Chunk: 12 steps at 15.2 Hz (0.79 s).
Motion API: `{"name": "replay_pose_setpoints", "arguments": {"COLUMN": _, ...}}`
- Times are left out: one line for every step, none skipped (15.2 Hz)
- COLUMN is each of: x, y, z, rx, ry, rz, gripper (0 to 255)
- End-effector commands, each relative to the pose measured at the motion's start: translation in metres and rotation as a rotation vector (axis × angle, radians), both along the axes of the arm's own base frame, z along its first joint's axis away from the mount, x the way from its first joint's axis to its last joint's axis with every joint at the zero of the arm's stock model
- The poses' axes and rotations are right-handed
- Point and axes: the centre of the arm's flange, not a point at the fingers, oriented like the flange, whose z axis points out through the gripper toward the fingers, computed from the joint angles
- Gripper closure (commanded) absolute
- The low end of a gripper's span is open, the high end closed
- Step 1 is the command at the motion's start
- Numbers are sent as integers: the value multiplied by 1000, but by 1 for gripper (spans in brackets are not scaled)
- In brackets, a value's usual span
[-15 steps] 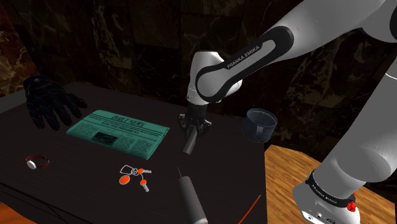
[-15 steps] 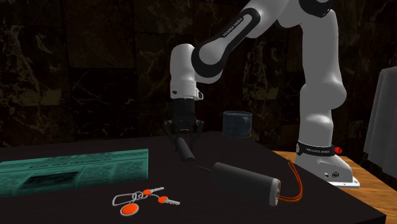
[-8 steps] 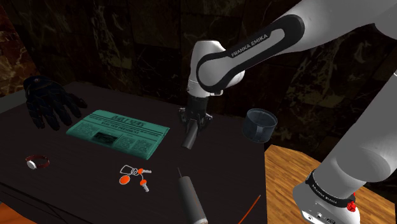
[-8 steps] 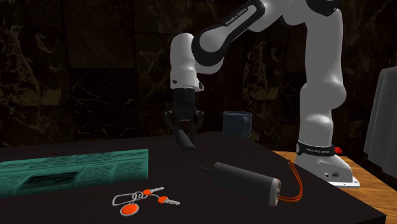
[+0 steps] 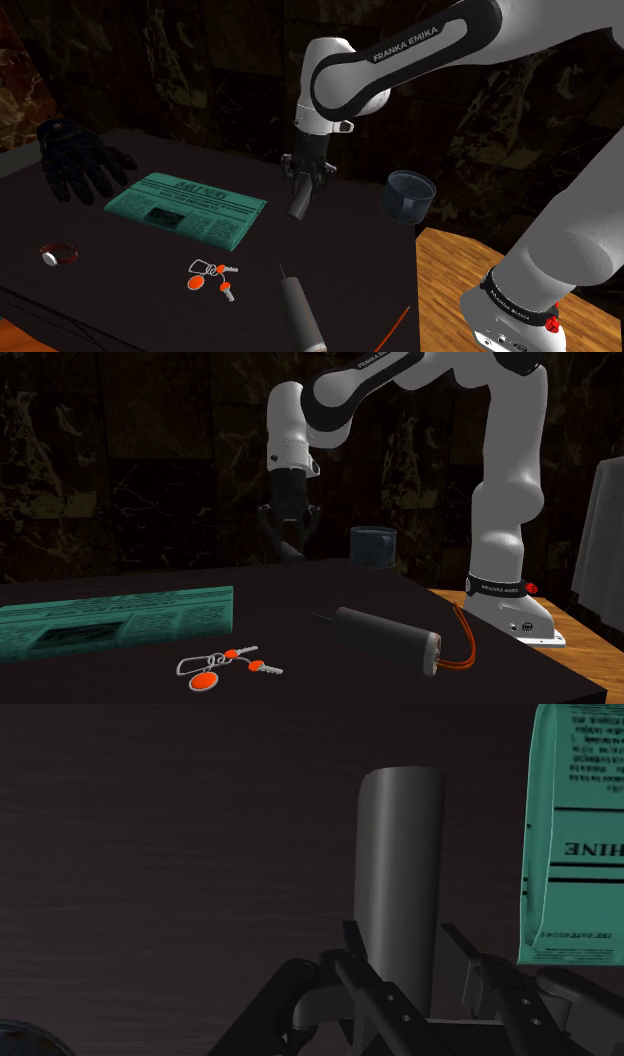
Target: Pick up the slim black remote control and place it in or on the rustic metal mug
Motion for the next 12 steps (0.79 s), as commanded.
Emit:
{"name": "replay_pose_setpoints", "arguments": {"x": 0, "y": 1, "z": 10, "rx": 0, "ry": 0, "rz": 0, "gripper": 255}}
{"name": "replay_pose_setpoints", "arguments": {"x": 0, "y": 1, "z": 15, "rx": 0, "ry": 0, "rz": 0, "gripper": 255}}
{"name": "replay_pose_setpoints", "arguments": {"x": 0, "y": 1, "z": 21, "rx": 0, "ry": 0, "rz": 0, "gripper": 255}}
{"name": "replay_pose_setpoints", "arguments": {"x": 0, "y": 1, "z": 26, "rx": 0, "ry": 0, "rz": 0, "gripper": 255}}
{"name": "replay_pose_setpoints", "arguments": {"x": 0, "y": 1, "z": 31, "rx": 0, "ry": 0, "rz": 0, "gripper": 255}}
{"name": "replay_pose_setpoints", "arguments": {"x": 0, "y": 1, "z": 36, "rx": 0, "ry": 0, "rz": 0, "gripper": 255}}
{"name": "replay_pose_setpoints", "arguments": {"x": 0, "y": 1, "z": 42, "rx": 0, "ry": 0, "rz": 0, "gripper": 255}}
{"name": "replay_pose_setpoints", "arguments": {"x": 0, "y": 1, "z": 47, "rx": 0, "ry": 0, "rz": 0, "gripper": 255}}
{"name": "replay_pose_setpoints", "arguments": {"x": 0, "y": 1, "z": 52, "rx": 0, "ry": 0, "rz": 0, "gripper": 255}}
{"name": "replay_pose_setpoints", "arguments": {"x": 0, "y": 1, "z": 58, "rx": 0, "ry": 0, "rz": 0, "gripper": 255}}
{"name": "replay_pose_setpoints", "arguments": {"x": 0, "y": 1, "z": 63, "rx": 0, "ry": 0, "rz": 0, "gripper": 255}}
{"name": "replay_pose_setpoints", "arguments": {"x": 0, "y": 1, "z": 68, "rx": 0, "ry": 0, "rz": 0, "gripper": 255}}
